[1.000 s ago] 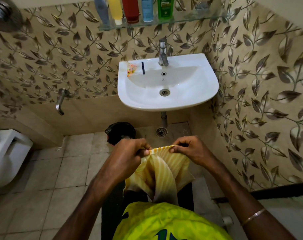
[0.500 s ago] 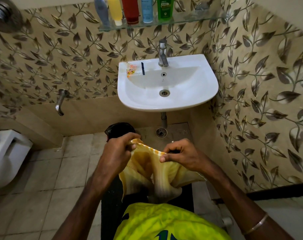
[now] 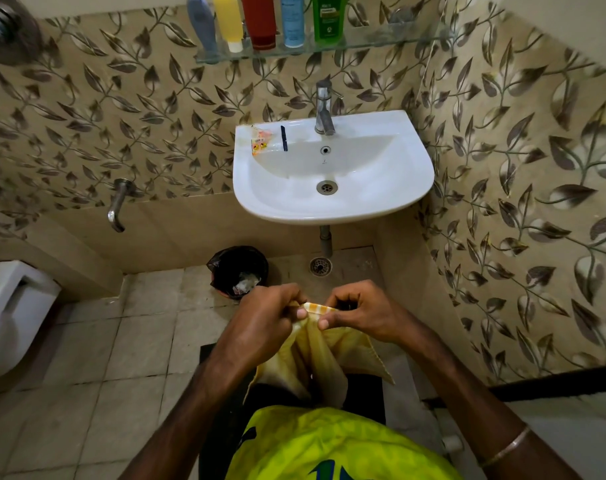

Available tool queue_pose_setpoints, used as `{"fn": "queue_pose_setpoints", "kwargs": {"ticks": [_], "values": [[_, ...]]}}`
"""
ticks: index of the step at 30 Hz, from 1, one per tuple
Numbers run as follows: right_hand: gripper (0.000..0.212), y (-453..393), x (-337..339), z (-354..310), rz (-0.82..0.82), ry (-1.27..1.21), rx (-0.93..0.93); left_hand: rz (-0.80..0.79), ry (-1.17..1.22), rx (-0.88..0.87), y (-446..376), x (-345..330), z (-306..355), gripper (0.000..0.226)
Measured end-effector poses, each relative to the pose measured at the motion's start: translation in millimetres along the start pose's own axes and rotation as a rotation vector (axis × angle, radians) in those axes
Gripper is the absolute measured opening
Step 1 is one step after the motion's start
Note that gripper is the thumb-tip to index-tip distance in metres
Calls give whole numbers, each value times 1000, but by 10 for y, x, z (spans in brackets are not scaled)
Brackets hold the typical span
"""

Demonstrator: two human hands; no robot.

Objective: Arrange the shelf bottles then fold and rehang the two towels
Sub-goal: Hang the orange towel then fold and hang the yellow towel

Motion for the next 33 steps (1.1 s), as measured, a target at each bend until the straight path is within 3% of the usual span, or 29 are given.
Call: {"fn": "queue_pose_setpoints", "kwargs": {"ticks": [8, 13, 20, 23, 27, 30, 33], "values": [[26, -11, 296, 258, 109, -1, -61, 35, 77, -7, 95, 171, -7, 13], [34, -7, 415, 244, 195, 33, -6, 56, 16, 40, 99, 188, -119, 14], [4, 25, 162, 125, 58, -65, 9, 172, -18, 237, -69, 266, -546, 15], [5, -1, 44, 52, 33, -79, 29, 109, 22, 248, -86, 80, -514, 27], [9, -48, 2, -27, 32, -21, 45, -4, 165, 68, -82, -143, -175, 56], [4, -59, 30, -81, 44, -4, 54, -73, 151, -8, -116, -263, 3, 36], [4, -47, 19, -94, 19, 0, 50, -60, 45, 30, -146, -241, -20, 11]]}}
Point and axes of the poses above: each hand's wrist, its own y-axis away from the middle knuckle, its own x-axis out of the back of the hand, z = x × y, the point moved 10 cm from there along -y, towards the middle knuckle, and after that the axes turned 11 degrees about -y, right-handed, at the moved point
